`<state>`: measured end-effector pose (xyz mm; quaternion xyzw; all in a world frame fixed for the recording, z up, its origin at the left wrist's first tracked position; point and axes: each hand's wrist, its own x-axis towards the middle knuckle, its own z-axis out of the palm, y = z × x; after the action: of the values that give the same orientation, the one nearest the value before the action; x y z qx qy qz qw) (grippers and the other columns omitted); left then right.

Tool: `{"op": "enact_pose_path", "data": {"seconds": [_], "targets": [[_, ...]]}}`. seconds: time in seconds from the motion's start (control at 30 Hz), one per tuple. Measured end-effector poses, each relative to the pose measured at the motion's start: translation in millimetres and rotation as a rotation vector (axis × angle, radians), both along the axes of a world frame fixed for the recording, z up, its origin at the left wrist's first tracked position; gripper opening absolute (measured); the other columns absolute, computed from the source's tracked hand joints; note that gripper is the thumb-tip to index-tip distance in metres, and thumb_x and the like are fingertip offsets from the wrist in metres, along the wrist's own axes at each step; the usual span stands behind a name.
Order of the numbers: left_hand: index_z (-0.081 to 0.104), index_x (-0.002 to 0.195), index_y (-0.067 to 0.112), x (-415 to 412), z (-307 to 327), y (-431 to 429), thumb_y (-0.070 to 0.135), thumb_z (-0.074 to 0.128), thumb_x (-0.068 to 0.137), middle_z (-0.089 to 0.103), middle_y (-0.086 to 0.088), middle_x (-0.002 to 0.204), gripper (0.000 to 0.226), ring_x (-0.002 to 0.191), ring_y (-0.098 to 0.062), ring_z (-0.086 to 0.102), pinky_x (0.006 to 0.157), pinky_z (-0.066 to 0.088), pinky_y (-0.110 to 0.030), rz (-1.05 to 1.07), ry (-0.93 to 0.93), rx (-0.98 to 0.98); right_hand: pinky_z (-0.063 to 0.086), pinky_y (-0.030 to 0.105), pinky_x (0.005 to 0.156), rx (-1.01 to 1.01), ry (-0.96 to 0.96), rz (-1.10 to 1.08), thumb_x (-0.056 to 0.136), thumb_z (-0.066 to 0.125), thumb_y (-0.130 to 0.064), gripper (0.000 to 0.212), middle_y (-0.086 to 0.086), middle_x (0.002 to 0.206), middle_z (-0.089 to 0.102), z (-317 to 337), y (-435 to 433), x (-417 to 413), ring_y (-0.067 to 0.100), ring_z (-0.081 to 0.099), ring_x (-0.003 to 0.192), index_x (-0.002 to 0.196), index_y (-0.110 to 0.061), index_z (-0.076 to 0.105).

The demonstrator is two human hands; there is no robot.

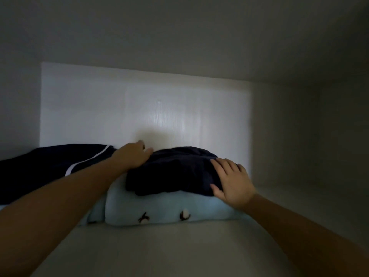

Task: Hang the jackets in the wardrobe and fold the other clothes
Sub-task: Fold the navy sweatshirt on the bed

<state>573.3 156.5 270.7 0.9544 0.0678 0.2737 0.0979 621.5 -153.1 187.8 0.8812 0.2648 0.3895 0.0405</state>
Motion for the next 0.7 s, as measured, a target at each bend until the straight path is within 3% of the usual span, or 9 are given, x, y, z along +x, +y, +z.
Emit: {"op": "enact_pose_path", "data": {"seconds": [0.07, 0.13, 0.23, 0.3, 0.37, 0.47, 0.53, 0.6, 0.7], "targets": [[0.043, 0.131, 0.022, -23, 2, -22, 0.07, 0.035, 0.088, 0.056, -0.001, 0.126, 0.065, 0.11, -0.021, 0.056, 0.093, 0.045, -0.037, -0.213, -0.069, 0.063, 0.027, 0.047, 0.111, -0.001, -0.005, -0.005, 0.088, 0.039, -0.056, 0.076, 0.007, 0.151, 0.032, 0, -1, 5, 0.027, 0.032, 0.136, 0.151, -0.018, 0.023], [0.025, 0.142, 0.035, -45, -13, -38, 0.089, 0.033, 0.07, 0.046, 0.007, 0.139, 0.09, 0.124, -0.017, 0.049, 0.1, 0.042, -0.038, -0.392, -0.009, 0.266, 0.025, 0.048, 0.112, 0.01, 0.001, 0.027, 0.086, 0.038, -0.057, 0.078, 0.006, 0.152, 0.031, 1, -1, 4, 0.026, 0.031, 0.137, 0.151, -0.018, 0.021], [-0.01, 0.148, 0.04, -64, -44, -40, 0.088, 0.041, 0.067, 0.015, 0.0, 0.158, 0.107, 0.14, -0.02, 0.026, 0.113, 0.028, -0.042, -0.334, 0.125, 0.614, 0.026, 0.046, 0.113, -0.018, 0.049, 0.094, 0.078, 0.034, -0.066, 0.088, 0.001, 0.156, 0.022, 8, -10, -1, 0.022, 0.024, 0.141, 0.152, -0.025, 0.012], [0.005, 0.15, 0.035, -68, -44, -31, 0.069, 0.051, 0.08, 0.033, 0.002, 0.151, 0.091, 0.131, -0.015, 0.041, 0.106, 0.037, -0.033, -0.305, 0.039, 0.565, 0.028, 0.042, 0.112, -0.07, 0.16, 0.171, 0.071, 0.039, -0.073, 0.097, -0.005, 0.158, 0.015, 18, -20, -4, 0.018, 0.019, 0.143, 0.152, -0.033, 0.004], [0.028, 0.142, 0.032, -70, -29, -24, 0.049, 0.057, 0.086, 0.053, 0.007, 0.132, 0.066, 0.113, -0.01, 0.053, 0.094, 0.045, -0.03, -0.327, 0.009, 0.484, 0.03, 0.035, 0.111, -0.061, 0.362, 0.219, 0.066, 0.048, -0.08, 0.102, -0.009, 0.156, 0.019, 36, -26, -7, 0.013, 0.021, 0.141, 0.15, -0.037, 0.009], [0.043, 0.129, 0.031, -70, -3, -18, 0.042, 0.062, 0.086, 0.057, 0.008, 0.121, 0.048, 0.106, -0.008, 0.055, 0.087, 0.046, -0.025, -0.397, 0.347, 0.093, 0.043, 0.029, 0.095, 0.419, 0.724, 0.254, 0.065, 0.049, -0.085, 0.073, -0.01, 0.133, 0.051, 69, -25, -14, 0.009, 0.051, 0.119, 0.124, -0.041, 0.05], [0.056, 0.111, 0.027, -63, 9, -15, 0.054, 0.053, 0.089, 0.061, 0.003, 0.107, 0.035, 0.093, -0.012, 0.06, 0.072, 0.048, -0.024, -0.308, 0.36, -0.439, 0.048, 0.035, 0.076, 0.752, 0.996, 0.112, 0.08, 0.045, -0.075, 0.056, -0.002, 0.119, 0.057, 85, -26, -10, 0.02, 0.057, 0.107, 0.112, -0.029, 0.055], [0.055, 0.105, 0.013, -53, 15, -9, 0.049, 0.057, 0.088, 0.058, -0.01, 0.094, 0.041, 0.077, -0.023, 0.06, 0.059, 0.05, -0.027, -0.103, 0.319, -0.806, 0.047, 0.042, 0.074, 1.014, 1.229, -0.05, 0.09, 0.052, -0.058, 0.052, 0.008, 0.115, 0.057, 82, -22, -3, 0.03, 0.055, 0.105, 0.115, -0.014, 0.056], [0.049, 0.107, 0.003, -37, 6, 4, 0.037, 0.063, 0.087, 0.055, -0.015, 0.099, 0.042, 0.074, -0.027, 0.06, 0.044, 0.052, -0.029, 0.029, 0.39, -0.951, 0.044, 0.035, 0.087, 1.115, 1.128, -0.122, 0.095, 0.054, -0.034, 0.033, 0.011, 0.099, 0.061, 58, -14, 20, 0.026, 0.058, 0.095, 0.102, -0.004, 0.065]]}}
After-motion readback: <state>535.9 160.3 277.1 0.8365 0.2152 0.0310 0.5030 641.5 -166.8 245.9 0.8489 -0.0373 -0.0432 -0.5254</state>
